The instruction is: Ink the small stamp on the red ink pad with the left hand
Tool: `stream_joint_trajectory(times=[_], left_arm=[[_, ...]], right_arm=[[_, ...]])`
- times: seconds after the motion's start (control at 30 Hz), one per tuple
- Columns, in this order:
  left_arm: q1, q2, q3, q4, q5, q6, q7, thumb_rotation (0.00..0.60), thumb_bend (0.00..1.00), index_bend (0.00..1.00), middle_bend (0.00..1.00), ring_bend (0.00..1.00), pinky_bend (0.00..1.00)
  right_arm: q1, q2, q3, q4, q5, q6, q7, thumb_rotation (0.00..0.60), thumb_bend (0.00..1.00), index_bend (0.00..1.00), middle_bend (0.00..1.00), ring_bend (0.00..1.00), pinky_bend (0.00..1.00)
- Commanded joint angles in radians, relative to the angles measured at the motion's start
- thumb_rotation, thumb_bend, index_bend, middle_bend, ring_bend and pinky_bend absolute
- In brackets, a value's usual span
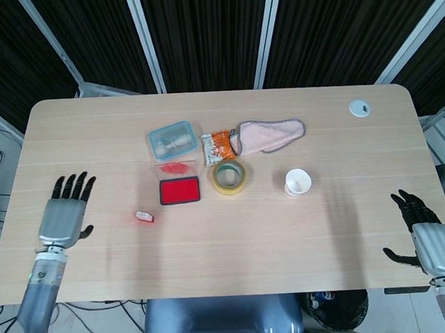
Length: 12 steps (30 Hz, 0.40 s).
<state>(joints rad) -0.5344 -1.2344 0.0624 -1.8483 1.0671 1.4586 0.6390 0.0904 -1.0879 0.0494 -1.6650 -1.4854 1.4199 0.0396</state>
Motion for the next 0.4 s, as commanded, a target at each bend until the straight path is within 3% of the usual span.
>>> stream_joint_trajectory(times=[0.03, 0.2, 0.4], left_arm=[[0.144, 0.078, 0.1, 0.008, 0.188, 0.138, -0.187, 0.6, 0.11, 0.0, 0.0, 0.0, 0.01], [0.244, 0.076, 0.145, 0.11, 0.278, 0.219, -0.31, 0.6, 0.11, 0.0, 0.0, 0.0, 0.0], [0.301, 0.05, 0.144, 0.204, 0.31, 0.238, -0.383, 0.6, 0.11, 0.0, 0.0, 0.0, 0.0]], right_arm=[[-0.002, -0.009, -0.003, 0.008, -0.012, 0.012, -0.016, 0.6, 0.2, 0.01, 0.0, 0.0, 0.19], [-0.004, -0.023, -0.001, 0.021, -0.022, 0.029, -0.037, 0.6, 0.19, 0.0, 0.0, 0.0, 0.19], [-0.006, -0.036, 0.001, 0.03, -0.024, 0.038, -0.052, 0.6, 0.19, 0.0, 0.0, 0.0, 0.19]])
